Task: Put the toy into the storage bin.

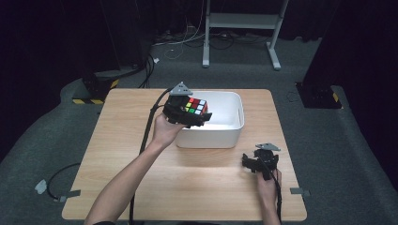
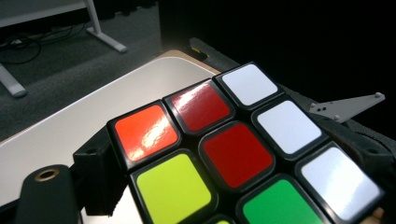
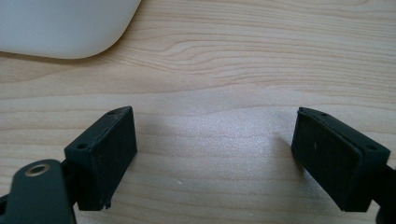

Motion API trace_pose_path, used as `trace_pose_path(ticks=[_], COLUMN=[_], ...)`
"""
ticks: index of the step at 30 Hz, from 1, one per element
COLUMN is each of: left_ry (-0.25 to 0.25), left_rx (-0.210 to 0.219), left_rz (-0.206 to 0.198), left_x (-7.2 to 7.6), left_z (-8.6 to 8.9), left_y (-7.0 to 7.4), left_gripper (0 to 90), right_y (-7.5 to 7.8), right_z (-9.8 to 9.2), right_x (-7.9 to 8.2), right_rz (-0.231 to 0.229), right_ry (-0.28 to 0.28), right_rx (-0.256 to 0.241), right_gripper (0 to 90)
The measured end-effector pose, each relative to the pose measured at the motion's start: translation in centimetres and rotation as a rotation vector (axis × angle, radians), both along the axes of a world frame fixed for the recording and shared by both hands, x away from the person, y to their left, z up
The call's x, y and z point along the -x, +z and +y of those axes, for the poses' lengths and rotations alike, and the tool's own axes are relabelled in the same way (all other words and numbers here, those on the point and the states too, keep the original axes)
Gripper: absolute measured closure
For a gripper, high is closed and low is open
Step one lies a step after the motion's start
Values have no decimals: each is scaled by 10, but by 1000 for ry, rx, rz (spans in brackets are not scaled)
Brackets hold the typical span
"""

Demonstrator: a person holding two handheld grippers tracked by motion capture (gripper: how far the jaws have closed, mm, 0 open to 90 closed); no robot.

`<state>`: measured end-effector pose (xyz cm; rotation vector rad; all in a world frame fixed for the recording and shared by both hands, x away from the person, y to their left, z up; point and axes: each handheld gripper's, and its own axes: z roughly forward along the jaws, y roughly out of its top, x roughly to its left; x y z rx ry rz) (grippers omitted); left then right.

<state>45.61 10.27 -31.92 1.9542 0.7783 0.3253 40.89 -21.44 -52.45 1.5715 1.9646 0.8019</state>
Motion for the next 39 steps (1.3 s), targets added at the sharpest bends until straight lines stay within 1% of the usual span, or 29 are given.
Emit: trace_pose_path(ticks=[2,6,7,9,14,16,21,24,27,29,30,32,37,39], left_ry=[1,4,13,27,33,37,45,66,73,76,80,82,94,103], left_rx=[3,29,35,28,-5,-10,-7,-11,-24,-23,-15,-13,-26,-14], left_rz=[2,11,11,14,23,25,29,29,22,18,21,25,38,43], left_x=[-4,-11,-12,-14,-21,-24,-29,-32,-34,-35,-37,-39,-45,-47], left_z=[0,-1,-2,-3,-8,-9,-11,-11,-11,-11,-12,-13,-15,-13], left_y=[0,1,1,1,-1,-2,-2,-4,-5,-5,-5,-7,-12,-13], left_gripper=[155,156,156,156,156,156,156,156,155,156,155,155,155,155], right_y=[0,0,0,0,0,0,0,0,0,0,0,0,0,0], right_z=[0,0,0,0,0,0,0,0,0,0,0,0,0,0], right_x=[0,0,0,0,0,0,0,0,0,0,0,0,0,0], right_rz=[0,0,0,0,0,0,0,0,0,0,0,0,0,0], right_ry=[0,0,1,2,2,2,2,2,2,2,2,2,2,2], right_rx=[0,-1,1,1,1,1,1,1,1,1,1,1,1,2], right_gripper=[140,140,140,140,140,140,140,140,140,140,140,141,140,140])
